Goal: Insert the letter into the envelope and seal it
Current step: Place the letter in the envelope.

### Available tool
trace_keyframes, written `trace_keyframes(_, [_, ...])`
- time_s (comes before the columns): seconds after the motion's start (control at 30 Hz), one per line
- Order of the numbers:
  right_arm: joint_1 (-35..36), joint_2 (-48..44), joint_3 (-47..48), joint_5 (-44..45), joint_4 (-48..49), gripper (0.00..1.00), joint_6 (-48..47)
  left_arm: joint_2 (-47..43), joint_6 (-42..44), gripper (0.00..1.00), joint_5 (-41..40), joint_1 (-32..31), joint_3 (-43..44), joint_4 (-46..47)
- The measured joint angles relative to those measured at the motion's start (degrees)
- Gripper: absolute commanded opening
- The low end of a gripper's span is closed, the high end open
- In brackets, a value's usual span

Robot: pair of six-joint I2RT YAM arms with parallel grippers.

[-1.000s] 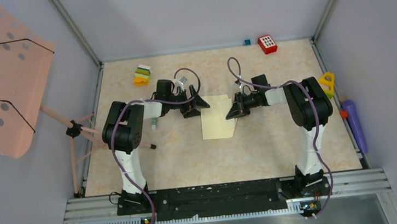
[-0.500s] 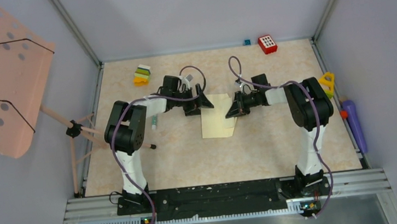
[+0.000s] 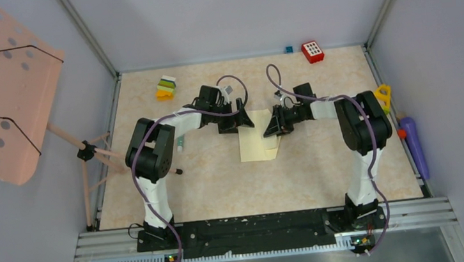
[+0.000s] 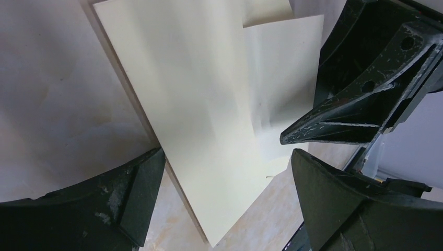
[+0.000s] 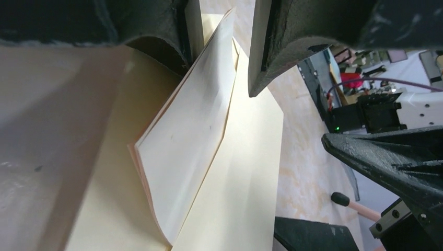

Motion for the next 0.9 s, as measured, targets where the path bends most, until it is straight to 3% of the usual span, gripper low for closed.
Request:
trace_keyframes(0.33, [0.2, -2.6, 2.8, 8.2, -7.7, 0.41, -3.5, 0.0, -0.1, 0.98, 0.0, -0.2, 0.1, -0.1])
trace_keyframes(0.9, [2.8, -1.8, 4.5, 11.0, -7.7, 0.38, -1.9, 0.9, 0.1, 0.98, -0.2, -1.5, 1.3, -0.4])
